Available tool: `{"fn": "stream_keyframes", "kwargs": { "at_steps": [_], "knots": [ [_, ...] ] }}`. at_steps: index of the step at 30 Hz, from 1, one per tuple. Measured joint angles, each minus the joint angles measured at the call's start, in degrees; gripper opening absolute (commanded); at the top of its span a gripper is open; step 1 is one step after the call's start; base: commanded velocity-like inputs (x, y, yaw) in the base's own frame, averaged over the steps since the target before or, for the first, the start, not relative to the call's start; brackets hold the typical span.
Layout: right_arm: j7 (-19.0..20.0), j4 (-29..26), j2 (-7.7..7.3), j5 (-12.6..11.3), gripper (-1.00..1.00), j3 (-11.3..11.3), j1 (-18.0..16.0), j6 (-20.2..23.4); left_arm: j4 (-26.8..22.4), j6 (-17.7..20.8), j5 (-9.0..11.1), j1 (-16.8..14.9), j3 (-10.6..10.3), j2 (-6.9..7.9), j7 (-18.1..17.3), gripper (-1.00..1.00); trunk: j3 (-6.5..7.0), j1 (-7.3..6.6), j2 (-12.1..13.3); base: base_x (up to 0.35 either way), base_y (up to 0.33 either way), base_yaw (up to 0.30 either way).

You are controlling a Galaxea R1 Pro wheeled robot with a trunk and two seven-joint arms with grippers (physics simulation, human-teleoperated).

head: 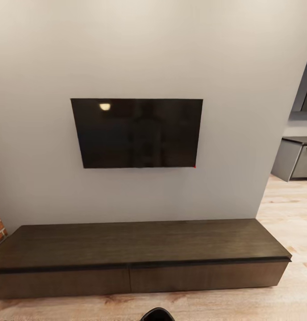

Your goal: Place each of the two pumpkins and all three candles from the living room inside a cabinet in the living room (use any cabinet), then make sure every cabinet is closed, and position the cauldron so it is next to a table in the living room.

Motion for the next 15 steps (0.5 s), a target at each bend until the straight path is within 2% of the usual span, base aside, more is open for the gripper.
{"fn": "stream_keyframes", "kwargs": {
  "at_steps": [15],
  "knots": [
    [-0.3, 0.2, -0.07, 0.0, 1.00, 0.0, 0.0, 0.0, -0.1, 0.0, 0.0, 0.0, 0.1, -0.07, 0.0, 1.00, -4.05, 3.30, -6.0, 0.000, 0.000, -0.089]
  ]
}}
